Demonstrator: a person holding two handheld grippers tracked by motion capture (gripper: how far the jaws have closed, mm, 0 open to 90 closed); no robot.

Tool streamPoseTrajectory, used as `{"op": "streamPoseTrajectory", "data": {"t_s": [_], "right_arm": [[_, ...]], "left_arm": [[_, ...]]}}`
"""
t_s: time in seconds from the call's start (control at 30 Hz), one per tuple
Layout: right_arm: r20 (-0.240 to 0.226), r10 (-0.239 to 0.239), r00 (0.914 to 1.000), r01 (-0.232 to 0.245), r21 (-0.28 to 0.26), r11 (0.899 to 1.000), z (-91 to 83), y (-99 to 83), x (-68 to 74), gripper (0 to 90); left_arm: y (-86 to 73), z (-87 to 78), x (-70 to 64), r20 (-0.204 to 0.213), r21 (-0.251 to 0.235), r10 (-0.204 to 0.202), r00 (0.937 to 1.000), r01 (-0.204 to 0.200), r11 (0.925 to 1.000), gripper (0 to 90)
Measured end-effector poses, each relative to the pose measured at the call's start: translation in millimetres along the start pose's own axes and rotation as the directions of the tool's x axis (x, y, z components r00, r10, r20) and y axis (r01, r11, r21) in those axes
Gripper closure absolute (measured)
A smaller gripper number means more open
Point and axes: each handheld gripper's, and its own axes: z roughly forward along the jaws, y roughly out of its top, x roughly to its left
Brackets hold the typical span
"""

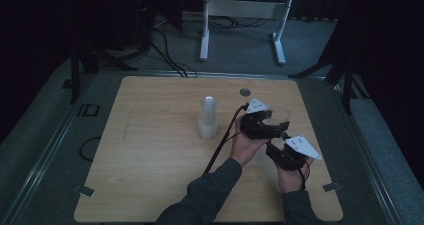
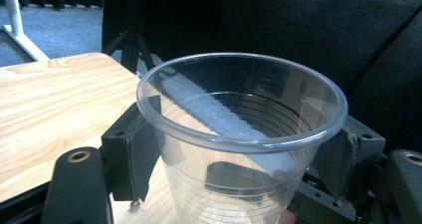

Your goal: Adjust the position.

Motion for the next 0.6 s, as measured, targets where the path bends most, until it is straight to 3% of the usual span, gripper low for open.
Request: {"op": "streamPoseTrajectory", "data": {"t_s": [0.23, 0.47, 0.6], "right_arm": [[-0.003, -0.008, 1.0, 0.008, -0.002, 1.0, 0.6, -0.6, 0.2, 41.0], [-0.007, -0.009, 0.9999, 0.009, 0.003, 1.0, 0.4, -0.4, -0.3, 40.7], [-0.016, -0.005, 0.9999, 0.005, 0.01, 1.0, 0.7, -0.3, -0.2, 34.1]], "left_arm": [[0.2, -0.9, -0.3, 0.002, -0.006, 0.001, 1.0, -0.001, 1.0, 26.7], [-0.3, -1.4, -1.7, -0.013, -0.003, 0.031, 0.9994, -0.031, 0.9995, 28.4], [-0.7, -2.0, -3.4, -0.026, -0.007, 0.057, 0.9981, -0.057, 0.9984, 28.8]]}}
